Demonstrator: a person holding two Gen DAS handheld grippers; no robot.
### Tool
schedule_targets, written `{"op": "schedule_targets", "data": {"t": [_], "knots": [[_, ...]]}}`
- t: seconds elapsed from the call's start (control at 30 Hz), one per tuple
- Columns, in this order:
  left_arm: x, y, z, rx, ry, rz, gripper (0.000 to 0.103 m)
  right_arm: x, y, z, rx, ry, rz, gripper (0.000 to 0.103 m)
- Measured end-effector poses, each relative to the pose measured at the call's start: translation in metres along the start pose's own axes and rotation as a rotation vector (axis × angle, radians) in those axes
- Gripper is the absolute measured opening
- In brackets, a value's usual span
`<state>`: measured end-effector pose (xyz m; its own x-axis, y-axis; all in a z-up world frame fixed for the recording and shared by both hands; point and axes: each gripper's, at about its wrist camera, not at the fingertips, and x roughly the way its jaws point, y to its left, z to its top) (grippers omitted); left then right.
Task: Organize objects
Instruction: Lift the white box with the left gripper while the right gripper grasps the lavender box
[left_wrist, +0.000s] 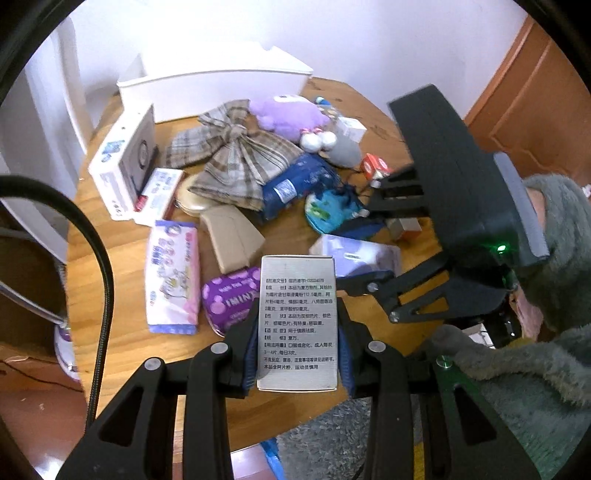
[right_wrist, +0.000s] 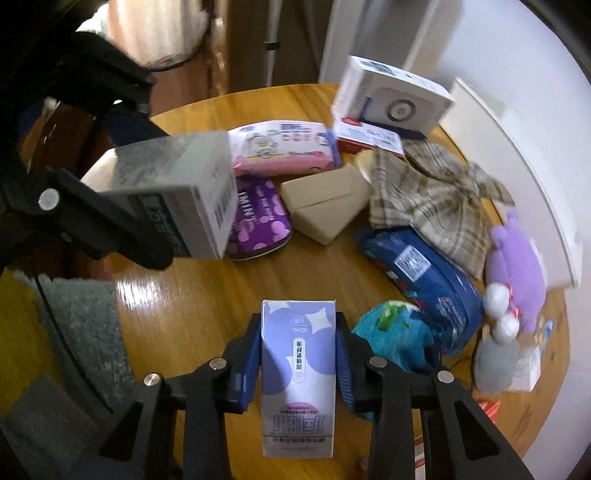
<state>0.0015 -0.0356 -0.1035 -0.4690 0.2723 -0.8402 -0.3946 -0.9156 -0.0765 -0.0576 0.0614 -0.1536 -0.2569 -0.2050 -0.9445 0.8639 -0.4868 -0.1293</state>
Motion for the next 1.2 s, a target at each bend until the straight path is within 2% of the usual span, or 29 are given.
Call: {"op": "schedule_targets", "data": {"t": [0.27,0.43,0.53,0.63,0.67,0.73,0.83,0.93,1.0,1.13,1.2], "knots": [[-0.035,-0.007,0.039,-0.009,-0.031,0.032,0.037,-0.059,-0.029,-0.004,0.175,-0.1,-0.024,0.036],[-0.059,-0.015,0.073,0.044,-0.031,0.088,0.037,-0.112,-0.053,0.004,0.286,-0.177,-0.077,0.036],[-0.071,-0.018,0.098,0.078,-0.032,0.116,0.037,-0.142,-0.079,0.013,0.405,-0.202,-0.1,0.036],[-0.079,-0.021,0.124,0.115,-0.034,0.169,0.037,-0.178,-0.106,0.018,0.503,-0.25,-0.122,0.036],[-0.08,-0.022,0.131,0.162,-0.02,0.196,0.037,-0.186,-0.113,0.022,0.525,-0.266,-0.127,0.036],[-0.083,-0.022,0.148,0.17,-0.028,0.225,0.037,-0.205,-0.133,0.026,0.59,-0.3,-0.127,0.036],[-0.085,-0.02,0.177,0.164,-0.061,0.276,0.037,-0.217,-0.157,0.036,0.657,-0.323,-0.144,0.036],[-0.082,-0.015,0.2,0.134,-0.085,0.294,0.037,-0.221,-0.186,0.047,0.713,-0.334,-0.169,0.036],[-0.075,-0.009,0.219,0.11,-0.094,0.311,0.037,-0.218,-0.201,0.052,0.754,-0.336,-0.166,0.036],[-0.059,-0.003,0.251,0.096,-0.12,0.355,0.038,-0.207,-0.226,0.062,0.791,-0.341,-0.244,0.036],[-0.051,0.002,0.265,0.082,-0.13,0.368,0.038,-0.197,-0.242,0.065,0.819,-0.345,-0.25,0.036]]}}
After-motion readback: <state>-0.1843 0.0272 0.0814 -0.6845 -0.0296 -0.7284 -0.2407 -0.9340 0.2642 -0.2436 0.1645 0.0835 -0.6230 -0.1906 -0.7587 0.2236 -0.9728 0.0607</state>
